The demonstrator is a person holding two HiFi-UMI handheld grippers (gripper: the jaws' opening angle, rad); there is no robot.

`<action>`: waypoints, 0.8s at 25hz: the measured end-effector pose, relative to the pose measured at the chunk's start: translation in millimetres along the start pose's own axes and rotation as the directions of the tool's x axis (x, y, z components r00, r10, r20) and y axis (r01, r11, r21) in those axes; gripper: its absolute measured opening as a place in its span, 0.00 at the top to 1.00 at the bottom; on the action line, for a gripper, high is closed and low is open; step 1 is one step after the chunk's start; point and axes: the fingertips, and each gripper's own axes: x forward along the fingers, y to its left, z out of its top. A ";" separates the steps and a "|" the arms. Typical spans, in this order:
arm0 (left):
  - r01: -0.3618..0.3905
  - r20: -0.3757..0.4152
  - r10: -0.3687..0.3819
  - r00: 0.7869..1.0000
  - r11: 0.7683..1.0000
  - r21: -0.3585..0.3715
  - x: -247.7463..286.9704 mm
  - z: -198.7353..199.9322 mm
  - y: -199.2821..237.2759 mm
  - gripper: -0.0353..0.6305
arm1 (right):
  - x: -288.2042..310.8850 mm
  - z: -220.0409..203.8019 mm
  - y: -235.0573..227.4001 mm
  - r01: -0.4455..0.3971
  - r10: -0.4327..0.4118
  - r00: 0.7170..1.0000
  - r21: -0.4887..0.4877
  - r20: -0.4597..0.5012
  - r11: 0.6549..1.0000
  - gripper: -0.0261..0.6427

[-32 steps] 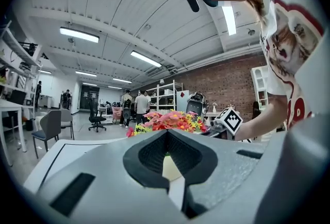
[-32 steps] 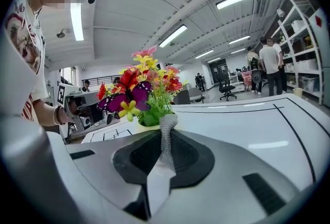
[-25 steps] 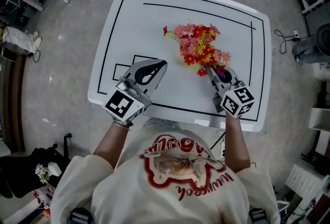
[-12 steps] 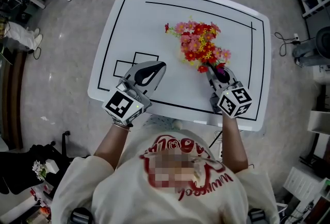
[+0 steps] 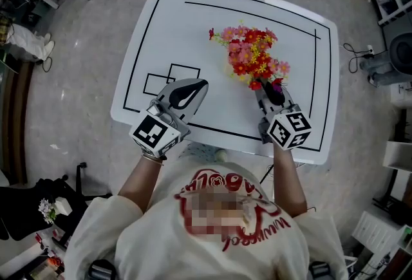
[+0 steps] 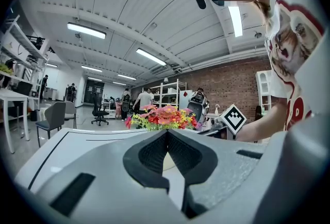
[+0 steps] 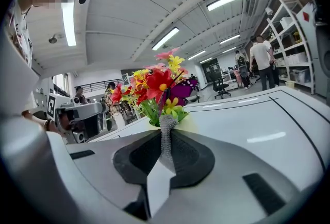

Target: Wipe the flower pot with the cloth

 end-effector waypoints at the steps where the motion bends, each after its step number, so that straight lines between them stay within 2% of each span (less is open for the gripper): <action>1: 0.001 -0.004 -0.001 1.000 1.000 0.004 -0.4 -0.1 -0.5 0.94 | 0.1 0.0 0.5 0.003 -0.003 1.000 0.002 0.000 1.000 0.91; 20: -0.003 -0.006 0.003 1.000 1.000 0.005 -7.7 -4.3 -3.1 0.94 | 8.6 -3.1 21.0 0.020 -0.021 0.999 0.029 0.026 0.999 0.91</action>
